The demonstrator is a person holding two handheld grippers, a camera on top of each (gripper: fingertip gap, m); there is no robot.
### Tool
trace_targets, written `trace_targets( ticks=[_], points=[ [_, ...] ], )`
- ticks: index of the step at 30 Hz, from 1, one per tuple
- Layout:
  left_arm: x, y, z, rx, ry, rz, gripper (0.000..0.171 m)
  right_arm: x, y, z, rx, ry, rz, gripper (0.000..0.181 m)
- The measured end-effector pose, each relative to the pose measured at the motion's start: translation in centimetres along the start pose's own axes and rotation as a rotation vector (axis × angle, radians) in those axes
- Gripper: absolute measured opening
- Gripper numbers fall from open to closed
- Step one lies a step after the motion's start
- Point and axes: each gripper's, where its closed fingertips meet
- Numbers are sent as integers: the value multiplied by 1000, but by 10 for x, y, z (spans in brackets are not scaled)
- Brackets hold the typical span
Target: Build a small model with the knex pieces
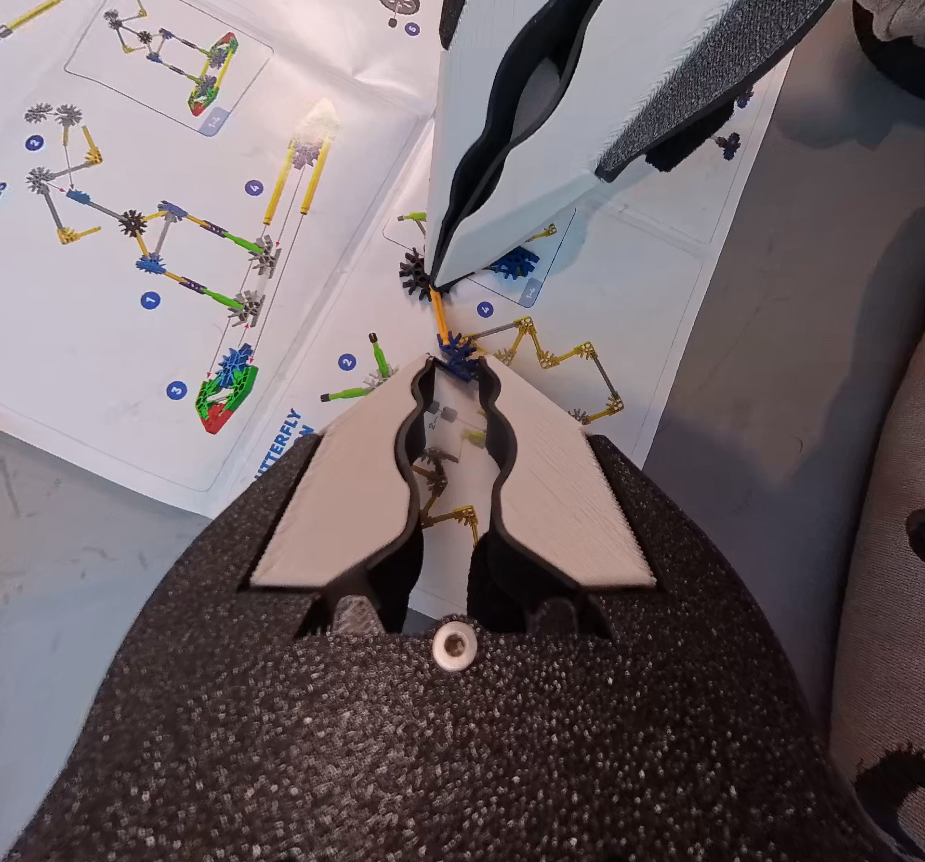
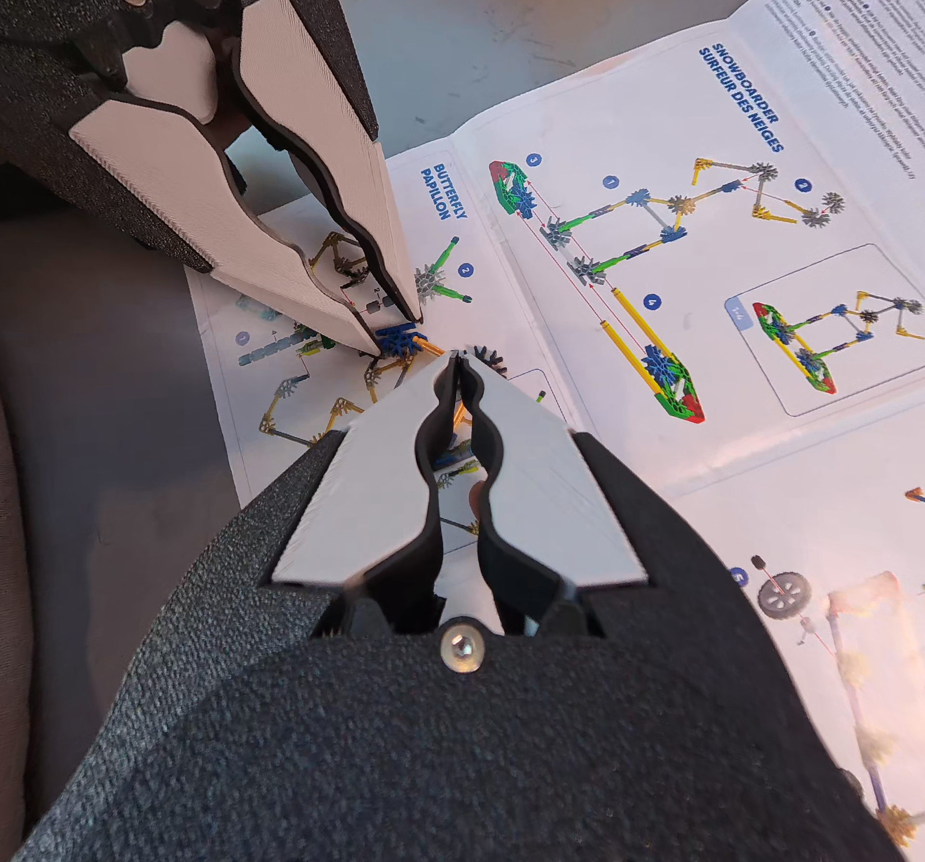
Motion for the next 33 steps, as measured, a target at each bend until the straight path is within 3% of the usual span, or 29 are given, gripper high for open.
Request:
trace_targets(
  ticks=[8, 20, 24, 29, 33],
  points=[
    [2, -1, -1, -2, 4, -4, 17, 3, 0, -5, -28, 61, -13, 0],
    [1, -1, 0, 4, -7, 0, 17, 4, 0, -8, -215, 195, -49, 0],
    [0, -1, 1, -2, -18, -7, 17, 4, 0, -7, -181, 132, -32, 0],
    [-2, -5, 1, -5, -26, -40, 17, -29, -7, 23, 1, -126, 17, 9],
    [-4, -1, 2, -11, -42, -39, 17, -46, -8, 2, 29, -84, 37, 15]
  ],
)
Point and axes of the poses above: each gripper's, where its closed fingertips meet, x out along the fingers, z out of its top, y = z × x across the jaws, and after that the axes turned 7 degrees about -y, right-handed
